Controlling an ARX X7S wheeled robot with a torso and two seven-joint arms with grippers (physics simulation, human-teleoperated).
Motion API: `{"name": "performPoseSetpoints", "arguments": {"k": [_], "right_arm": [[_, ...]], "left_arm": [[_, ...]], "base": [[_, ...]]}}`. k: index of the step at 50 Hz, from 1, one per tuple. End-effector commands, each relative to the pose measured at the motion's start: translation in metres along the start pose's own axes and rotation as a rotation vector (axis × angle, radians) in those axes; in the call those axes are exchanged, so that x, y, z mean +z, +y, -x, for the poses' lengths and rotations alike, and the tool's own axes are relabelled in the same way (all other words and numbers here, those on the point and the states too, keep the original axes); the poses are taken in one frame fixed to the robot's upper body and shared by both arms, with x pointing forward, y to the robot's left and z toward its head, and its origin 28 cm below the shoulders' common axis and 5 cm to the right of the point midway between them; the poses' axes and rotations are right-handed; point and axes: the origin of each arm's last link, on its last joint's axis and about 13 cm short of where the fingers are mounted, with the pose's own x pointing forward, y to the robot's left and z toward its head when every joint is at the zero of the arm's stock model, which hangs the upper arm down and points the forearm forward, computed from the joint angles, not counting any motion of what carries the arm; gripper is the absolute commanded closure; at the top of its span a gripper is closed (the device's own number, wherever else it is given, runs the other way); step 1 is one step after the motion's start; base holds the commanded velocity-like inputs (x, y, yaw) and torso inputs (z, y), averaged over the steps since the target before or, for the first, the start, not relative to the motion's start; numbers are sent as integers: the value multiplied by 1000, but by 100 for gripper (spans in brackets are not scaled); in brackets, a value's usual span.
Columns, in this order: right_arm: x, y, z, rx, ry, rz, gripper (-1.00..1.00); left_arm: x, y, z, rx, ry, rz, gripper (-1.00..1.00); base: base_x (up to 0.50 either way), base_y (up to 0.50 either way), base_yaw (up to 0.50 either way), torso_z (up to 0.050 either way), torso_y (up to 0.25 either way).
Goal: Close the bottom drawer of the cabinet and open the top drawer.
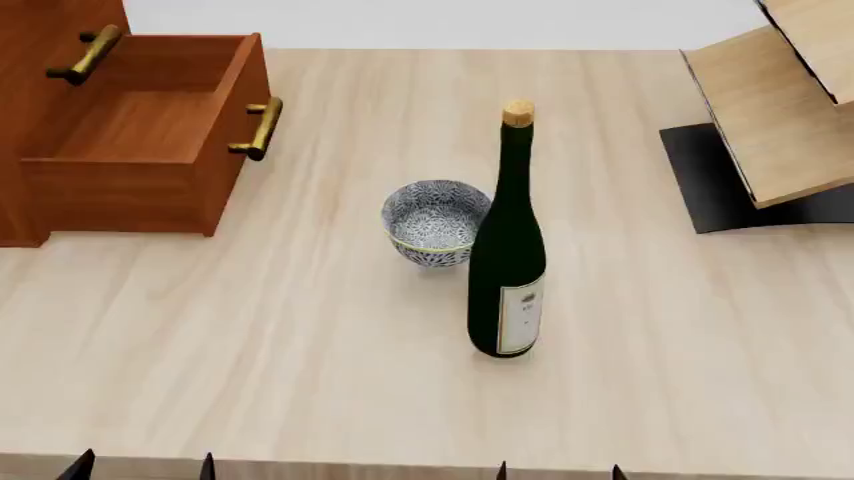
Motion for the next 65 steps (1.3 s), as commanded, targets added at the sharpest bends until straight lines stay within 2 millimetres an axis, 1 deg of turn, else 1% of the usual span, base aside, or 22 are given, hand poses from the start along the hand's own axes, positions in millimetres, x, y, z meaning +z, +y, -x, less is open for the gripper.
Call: {"name": "performPoseSetpoints", "arguments": {"k": [1,3,10,11,13,16,17,18,24,25,27,28,30,40,41,42,43,44,57,61,63,65], "right_arm": [[0,-2,0,-13,0,0,-100],[1,0,-3,-99,51,78,-100],[12,2,-6,-62,50,40,-100],[16,2,-7,-68,41,43,-100],[23,1,-11,-81,22,48,-100],[36,1,-14,-82,-5,45,-100],[42,1,-15,-87,-8,58,-100],[45,1,-17,-81,-15,62,-100],[69,2,-28,-68,-73,104,-100],[73,2,-30,-72,-87,117,-100],[83,2,-32,-62,-107,108,-100],[90,3,-33,-55,-119,120,-100],[99,3,-36,-56,-132,121,-100],[143,0,-55,-18,-194,75,-100],[145,1,-57,-20,-184,80,-100],[133,-6,-24,-21,-161,93,-100],[144,2,-56,-19,-199,81,-100],[144,2,-57,-19,-195,81,-100],[145,2,-56,-17,-197,82,-100],[153,1,-53,-22,-239,81,-100],[155,2,-51,-14,-249,81,-100],[154,3,-51,-14,-254,101,-100]], "left_arm": [[0,0,0,0,0,0,-100],[0,1,-1,16,-7,-17,-100],[5,0,-3,0,27,-52,-100],[-4,0,-3,-19,42,-31,-100],[13,0,-7,-2,29,-59,-100],[27,0,-10,-23,15,-46,-100],[23,0,-12,-11,-5,-66,-100],[35,-1,-15,-12,-11,-83,-100],[60,-1,-26,-32,-44,-88,-100],[77,-1,-28,-24,-60,-108,-100],[75,-1,-31,-26,-65,-101,-100],[90,-1,-34,-37,-60,-93,-100],[87,-2,-36,-35,-71,-107,-100],[132,-4,-60,-34,-105,-122,-100],[139,-3,-62,-38,-108,-106,-100],[116,-11,-26,2,35,-126,-100],[143,-2,-60,-23,-125,-78,-100],[146,-2,-63,-22,-138,-78,-100],[146,0,-65,4,-182,-45,-100],[140,15,-75,80,-204,-7,-100],[141,29,-79,139,-113,126,-100],[145,40,-79,201,-188,142,-100]], "base": [[0,0,0,0,0],[0,0,0,0,0],[0,0,0,35,13],[0,0,0,50,25],[0,0,0,50,25],[0,0,0,50,25],[0,0,0,50,25],[0,0,0,50,25],[0,0,0,50,26],[0,0,0,50,25],[0,0,0,50,27],[0,0,0,50,27],[0,0,0,50,26],[0,0,0,50,26],[0,0,0,50,27],[0,0,0,50,25],[0,0,0,50,25],[0,0,0,50,27],[0,0,0,38,18],[0,0,0,0,0],[0,0,0,0,0],[0,0,0,0,0]]}}
